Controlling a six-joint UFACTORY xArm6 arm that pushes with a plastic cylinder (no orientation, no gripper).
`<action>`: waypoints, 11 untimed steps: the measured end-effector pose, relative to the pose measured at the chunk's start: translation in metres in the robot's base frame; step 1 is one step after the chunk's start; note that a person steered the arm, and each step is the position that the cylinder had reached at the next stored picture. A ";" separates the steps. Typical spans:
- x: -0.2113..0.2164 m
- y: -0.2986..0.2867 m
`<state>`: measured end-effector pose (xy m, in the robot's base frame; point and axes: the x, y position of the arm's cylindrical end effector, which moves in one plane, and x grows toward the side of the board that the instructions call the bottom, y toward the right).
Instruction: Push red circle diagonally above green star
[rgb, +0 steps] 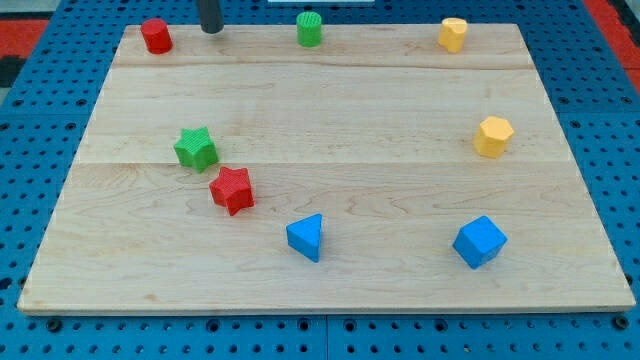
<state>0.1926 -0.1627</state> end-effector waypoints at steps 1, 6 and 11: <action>-0.001 -0.026; 0.001 -0.109; 0.093 -0.071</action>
